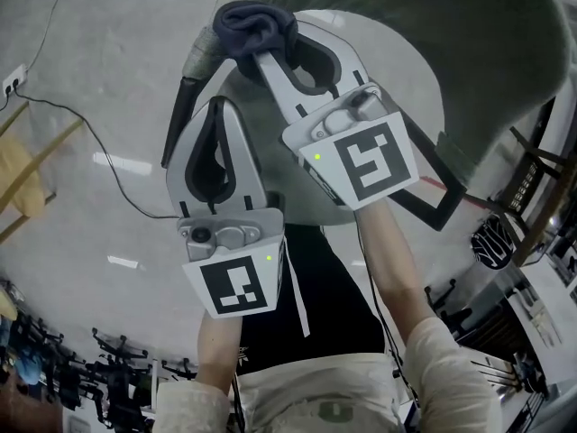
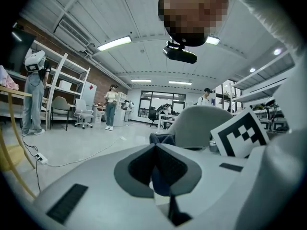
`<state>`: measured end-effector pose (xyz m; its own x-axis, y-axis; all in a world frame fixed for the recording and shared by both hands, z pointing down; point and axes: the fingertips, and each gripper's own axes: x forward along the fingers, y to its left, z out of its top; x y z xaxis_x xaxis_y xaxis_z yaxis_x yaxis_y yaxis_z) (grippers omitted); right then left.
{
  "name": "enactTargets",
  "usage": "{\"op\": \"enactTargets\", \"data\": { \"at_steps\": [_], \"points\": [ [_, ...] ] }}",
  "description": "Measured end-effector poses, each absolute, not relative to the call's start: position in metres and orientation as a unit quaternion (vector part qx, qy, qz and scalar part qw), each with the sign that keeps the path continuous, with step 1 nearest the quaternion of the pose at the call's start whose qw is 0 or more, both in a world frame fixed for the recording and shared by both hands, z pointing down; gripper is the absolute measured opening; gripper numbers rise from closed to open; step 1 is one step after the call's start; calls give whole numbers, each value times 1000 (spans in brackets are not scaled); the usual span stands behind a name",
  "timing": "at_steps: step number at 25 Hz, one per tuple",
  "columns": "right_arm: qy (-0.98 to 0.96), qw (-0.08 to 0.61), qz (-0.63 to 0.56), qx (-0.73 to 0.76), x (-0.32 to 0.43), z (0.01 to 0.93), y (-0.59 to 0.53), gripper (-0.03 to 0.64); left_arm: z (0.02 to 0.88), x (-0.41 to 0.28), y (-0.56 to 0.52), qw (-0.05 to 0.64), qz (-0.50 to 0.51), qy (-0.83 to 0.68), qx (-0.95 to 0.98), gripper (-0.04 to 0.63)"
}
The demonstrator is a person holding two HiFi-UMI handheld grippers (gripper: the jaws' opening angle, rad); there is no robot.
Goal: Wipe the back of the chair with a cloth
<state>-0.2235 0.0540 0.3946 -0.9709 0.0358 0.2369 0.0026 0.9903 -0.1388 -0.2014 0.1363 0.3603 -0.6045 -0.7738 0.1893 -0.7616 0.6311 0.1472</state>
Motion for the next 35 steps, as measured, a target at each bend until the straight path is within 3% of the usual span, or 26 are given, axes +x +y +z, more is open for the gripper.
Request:
{"op": "enactTargets", "data": {
  "at_steps": [20,35],
  "points": [
    [-961,110,106,231,-176,414,-75,60,371,-186,23,117,-6,-842,526,15],
    [-831,86,94,541,-2,405,-159,60,368,-106,-66,105,17,-741,663,15]
  ]
}}
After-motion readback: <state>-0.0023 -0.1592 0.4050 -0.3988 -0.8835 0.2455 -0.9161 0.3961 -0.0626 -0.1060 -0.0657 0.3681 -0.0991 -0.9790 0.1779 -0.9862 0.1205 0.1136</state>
